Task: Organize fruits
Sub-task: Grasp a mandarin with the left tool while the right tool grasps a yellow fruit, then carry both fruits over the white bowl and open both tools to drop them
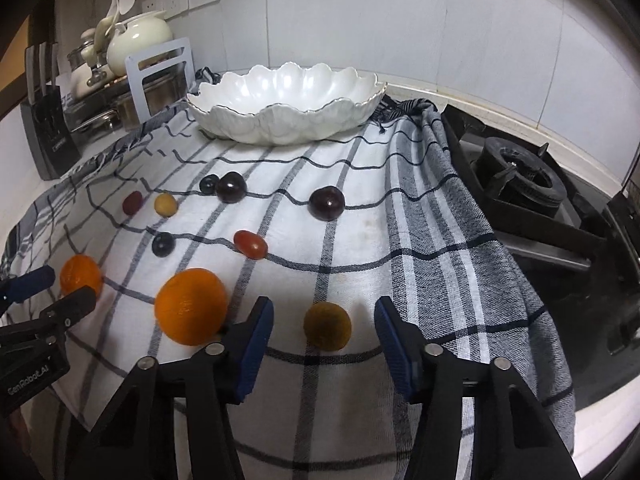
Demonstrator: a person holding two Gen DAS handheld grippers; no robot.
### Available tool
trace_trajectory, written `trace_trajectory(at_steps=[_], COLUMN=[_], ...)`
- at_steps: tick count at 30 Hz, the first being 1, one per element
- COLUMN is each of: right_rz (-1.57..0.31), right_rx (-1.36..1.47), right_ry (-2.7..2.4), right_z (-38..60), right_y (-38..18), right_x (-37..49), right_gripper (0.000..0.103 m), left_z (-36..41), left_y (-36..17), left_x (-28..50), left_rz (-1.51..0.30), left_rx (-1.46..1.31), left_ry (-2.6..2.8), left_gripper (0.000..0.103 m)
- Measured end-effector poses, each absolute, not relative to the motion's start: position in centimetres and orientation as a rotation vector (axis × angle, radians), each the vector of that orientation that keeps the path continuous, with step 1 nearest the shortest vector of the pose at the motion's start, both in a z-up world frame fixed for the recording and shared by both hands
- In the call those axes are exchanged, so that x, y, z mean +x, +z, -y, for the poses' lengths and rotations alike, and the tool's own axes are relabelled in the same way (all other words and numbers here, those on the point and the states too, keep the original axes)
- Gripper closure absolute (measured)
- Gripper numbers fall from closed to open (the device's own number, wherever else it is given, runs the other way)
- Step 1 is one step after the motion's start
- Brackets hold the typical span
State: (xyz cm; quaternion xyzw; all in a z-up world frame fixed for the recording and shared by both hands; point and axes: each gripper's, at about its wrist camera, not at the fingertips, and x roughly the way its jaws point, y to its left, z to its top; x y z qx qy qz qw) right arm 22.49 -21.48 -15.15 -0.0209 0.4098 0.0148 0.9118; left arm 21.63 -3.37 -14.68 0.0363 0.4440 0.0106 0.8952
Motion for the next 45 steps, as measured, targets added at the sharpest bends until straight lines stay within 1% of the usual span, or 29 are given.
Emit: trace_trajectory(at_steps=[5, 7, 8, 11, 13, 14, 15, 26, 35, 45], right_rz=[-0.862, -0.87, -0.875, -0.888, -0.888, -0.887, -0.886, -0.846, -0.79, -0.684], right_rx=[-0.039, -0.039, -0.039, -0.043, -0.047, -0.053, -0.06, -0.073, -0.065, -0.092], right_ry=[0.049, 0.047, 0.048, 0.056, 0.059, 0.06, 0.058, 0.084, 0.114, 0.124], right_z=[21.5, 21.6, 21.6, 21.8, 21.8, 21.8, 21.8, 21.7, 21.7, 21.1], right_y=[-15.8, -16.1, -16.2, -16.3, -16.4, -16.4, -16.4, -15.1, -12.3, -8.3], right_x=[23.0, 23.1, 23.1, 23.2, 23.1, 23.1, 23.1, 22.8, 23.2, 24.3], right_gripper=[0.057, 0.063, 0.065, 0.07, 0.074, 0.075, 0.075, 0.075, 0.075, 0.075], left_z=[3.4, 3.5, 3.5, 3.7, 3.7, 3.7, 3.7, 3.6, 4.2, 4.6], left_y=[-15.3, -15.6, -15.8, -15.8, -15.7, -15.7, -15.7, -14.8, -11.1, -6.9], left_x=[22.4, 22.6, 22.7, 22.8, 22.8, 22.8, 22.8, 22.6, 22.6, 23.9], left_rz=[-0.936, -0.947, -0.949, -0.943, -0.941, -0.937, -0.933, -0.927, -0.837, -0.717], left_rx=[0.063, 0.067, 0.07, 0.075, 0.075, 0.077, 0.082, 0.039, 0.051, 0.061], left_ry=[0.035, 0.033, 0.034, 0.042, 0.051, 0.058, 0.067, 0.055, 0.024, -0.011], left_gripper=[0.039, 0.043, 0.045, 0.046, 0.05, 0.054, 0.058, 0.059, 0.06, 0.06])
